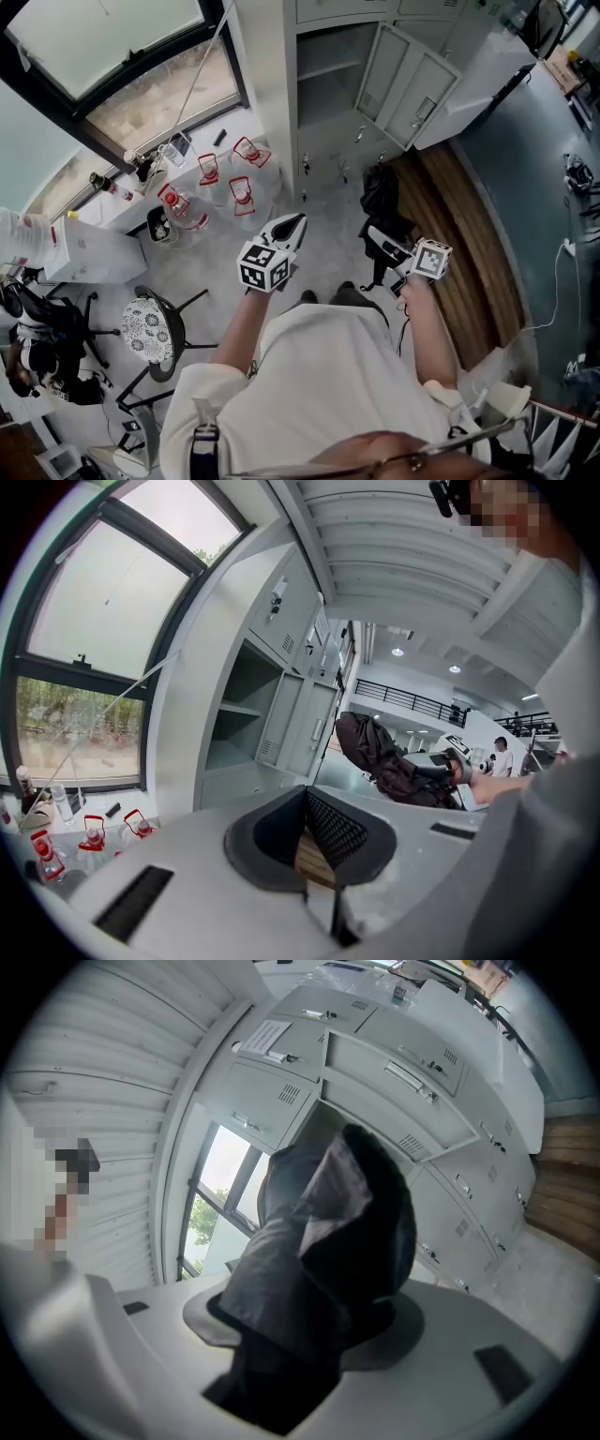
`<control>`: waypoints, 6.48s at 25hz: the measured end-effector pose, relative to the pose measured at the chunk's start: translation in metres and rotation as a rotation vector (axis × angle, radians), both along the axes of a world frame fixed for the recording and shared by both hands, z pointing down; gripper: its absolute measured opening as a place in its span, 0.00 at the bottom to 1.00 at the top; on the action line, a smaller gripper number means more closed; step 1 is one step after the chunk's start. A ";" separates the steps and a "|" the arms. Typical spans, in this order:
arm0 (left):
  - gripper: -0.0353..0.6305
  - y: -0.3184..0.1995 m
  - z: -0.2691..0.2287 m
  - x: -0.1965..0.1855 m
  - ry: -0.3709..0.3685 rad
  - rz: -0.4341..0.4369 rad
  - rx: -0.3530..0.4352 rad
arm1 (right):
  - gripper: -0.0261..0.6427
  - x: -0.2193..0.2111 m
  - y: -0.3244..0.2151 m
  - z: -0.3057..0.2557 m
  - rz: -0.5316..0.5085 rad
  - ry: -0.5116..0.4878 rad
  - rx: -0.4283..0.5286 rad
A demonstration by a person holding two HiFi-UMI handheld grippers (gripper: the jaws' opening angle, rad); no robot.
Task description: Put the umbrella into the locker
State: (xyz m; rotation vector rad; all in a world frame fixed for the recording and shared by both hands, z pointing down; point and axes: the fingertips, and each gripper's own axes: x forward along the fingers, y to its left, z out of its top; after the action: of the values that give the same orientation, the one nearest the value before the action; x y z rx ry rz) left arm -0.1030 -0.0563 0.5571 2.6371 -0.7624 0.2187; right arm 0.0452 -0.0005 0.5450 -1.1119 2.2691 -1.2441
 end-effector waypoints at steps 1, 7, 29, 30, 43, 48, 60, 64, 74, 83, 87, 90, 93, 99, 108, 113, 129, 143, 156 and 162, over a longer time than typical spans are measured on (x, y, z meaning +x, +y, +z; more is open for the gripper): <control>0.06 -0.004 0.001 0.001 -0.001 -0.005 -0.003 | 0.43 0.002 -0.005 0.000 -0.003 0.000 0.003; 0.06 -0.031 0.008 0.010 -0.009 -0.040 -0.010 | 0.43 0.023 -0.037 0.006 -0.011 0.000 -0.003; 0.06 -0.138 0.005 0.106 -0.024 -0.289 -0.028 | 0.42 0.108 -0.193 0.029 -0.188 0.142 0.001; 0.06 -0.140 0.005 0.109 -0.025 -0.302 -0.027 | 0.42 0.110 -0.199 0.031 -0.193 0.150 0.002; 0.06 -0.156 0.008 0.125 -0.059 -0.407 -0.028 | 0.42 0.124 -0.265 0.065 -0.204 0.264 -0.046; 0.06 -0.168 0.007 0.119 -0.066 -0.419 -0.029 | 0.42 0.117 -0.293 0.080 -0.195 0.366 -0.059; 0.06 -0.223 0.003 0.115 -0.046 -0.339 -0.011 | 0.42 0.094 -0.372 0.117 -0.152 0.636 -0.083; 0.06 -0.236 0.003 0.114 -0.036 -0.316 -0.010 | 0.41 0.087 -0.400 0.134 -0.137 0.723 -0.100; 0.06 -0.265 0.003 0.093 -0.033 -0.306 -0.010 | 0.41 0.073 -0.459 0.160 -0.125 0.904 -0.169; 0.06 -0.278 0.007 0.079 -0.047 -0.310 -0.021 | 0.42 0.068 -0.496 0.175 -0.142 1.036 -0.186; 0.06 -0.282 0.008 0.071 -0.053 -0.321 -0.025 | 0.43 0.067 -0.501 0.188 -0.166 1.094 -0.195; 0.06 -0.282 0.009 0.068 -0.053 -0.328 -0.027 | 0.45 0.069 -0.502 0.197 -0.179 1.108 -0.214; 0.06 -0.280 0.010 0.065 -0.053 -0.331 -0.032 | 0.46 0.069 -0.504 0.201 -0.183 1.093 -0.212; 0.06 -0.276 0.012 0.070 -0.049 -0.328 -0.037 | 0.61 0.068 -0.504 0.192 -0.198 1.085 -0.139; 0.06 -0.268 0.014 0.087 -0.043 -0.306 -0.045 | 0.62 0.072 -0.486 0.175 -0.190 1.087 -0.003; 0.06 -0.260 0.017 0.100 -0.040 -0.291 -0.055 | 0.62 0.080 -0.467 0.172 -0.192 1.090 0.031; 0.06 -0.242 0.023 0.132 -0.041 -0.244 -0.074 | 0.50 0.103 -0.398 0.170 -0.164 1.085 0.090; 0.06 -0.247 0.032 0.124 -0.045 -0.235 -0.092 | 0.26 0.118 -0.365 0.195 -0.097 1.105 0.043; 0.06 -0.268 0.032 0.090 -0.047 -0.272 -0.086 | 0.26 0.091 -0.437 0.195 -0.049 1.095 0.038; 0.06 -0.282 0.027 0.070 -0.056 -0.281 -0.073 | 0.26 0.076 -0.474 0.192 -0.021 1.097 0.052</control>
State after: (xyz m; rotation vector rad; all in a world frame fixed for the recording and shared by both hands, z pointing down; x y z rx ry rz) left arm -0.0328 -0.3387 0.5841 2.4296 -1.1087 0.2369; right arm 0.1217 -0.4742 0.7372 -2.0991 2.9800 -0.5774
